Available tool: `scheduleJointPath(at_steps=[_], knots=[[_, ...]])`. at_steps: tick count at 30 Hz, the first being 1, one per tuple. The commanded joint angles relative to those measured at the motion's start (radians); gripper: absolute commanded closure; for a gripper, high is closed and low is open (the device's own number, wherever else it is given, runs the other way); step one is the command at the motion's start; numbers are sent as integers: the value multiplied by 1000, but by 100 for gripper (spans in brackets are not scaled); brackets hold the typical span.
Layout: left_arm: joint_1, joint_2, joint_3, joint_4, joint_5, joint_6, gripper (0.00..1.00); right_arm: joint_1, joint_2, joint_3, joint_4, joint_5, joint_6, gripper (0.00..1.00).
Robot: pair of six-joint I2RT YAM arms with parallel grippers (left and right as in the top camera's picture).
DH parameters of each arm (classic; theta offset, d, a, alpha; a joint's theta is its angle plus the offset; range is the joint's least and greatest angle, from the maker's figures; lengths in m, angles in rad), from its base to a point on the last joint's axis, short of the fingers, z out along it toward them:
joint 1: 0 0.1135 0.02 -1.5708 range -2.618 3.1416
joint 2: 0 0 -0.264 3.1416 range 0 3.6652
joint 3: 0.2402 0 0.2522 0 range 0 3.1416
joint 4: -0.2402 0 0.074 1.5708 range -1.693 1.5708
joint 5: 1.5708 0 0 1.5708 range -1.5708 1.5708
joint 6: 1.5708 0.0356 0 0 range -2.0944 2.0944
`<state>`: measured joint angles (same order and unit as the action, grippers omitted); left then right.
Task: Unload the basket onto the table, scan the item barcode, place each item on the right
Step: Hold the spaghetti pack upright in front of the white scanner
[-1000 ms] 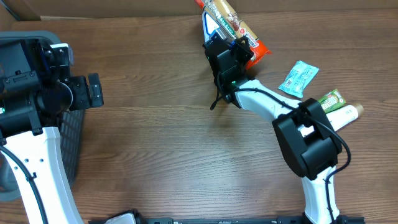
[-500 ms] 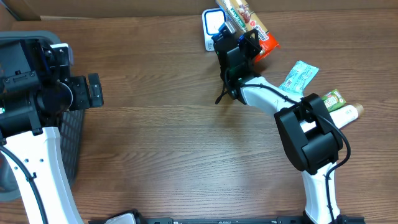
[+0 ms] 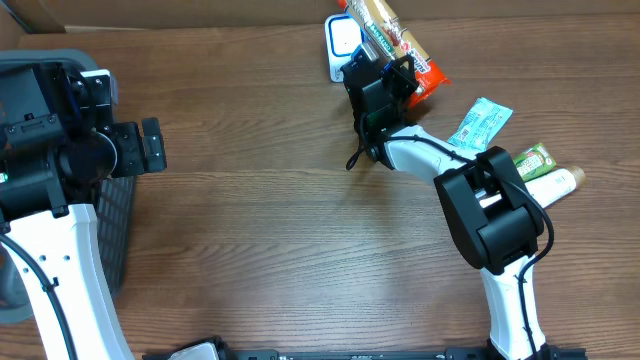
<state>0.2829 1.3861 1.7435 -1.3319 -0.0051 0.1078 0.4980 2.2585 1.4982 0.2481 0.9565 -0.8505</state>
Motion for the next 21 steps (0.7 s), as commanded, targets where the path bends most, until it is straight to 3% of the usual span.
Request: scheduleJointPath(at_steps=[1, 21], knots=[[-2, 0, 8, 1, -3, 15, 1, 1, -34, 50, 50, 45, 30, 96], [-2, 0, 8, 0, -3, 16, 0, 4, -23, 49, 31, 26, 30, 96]])
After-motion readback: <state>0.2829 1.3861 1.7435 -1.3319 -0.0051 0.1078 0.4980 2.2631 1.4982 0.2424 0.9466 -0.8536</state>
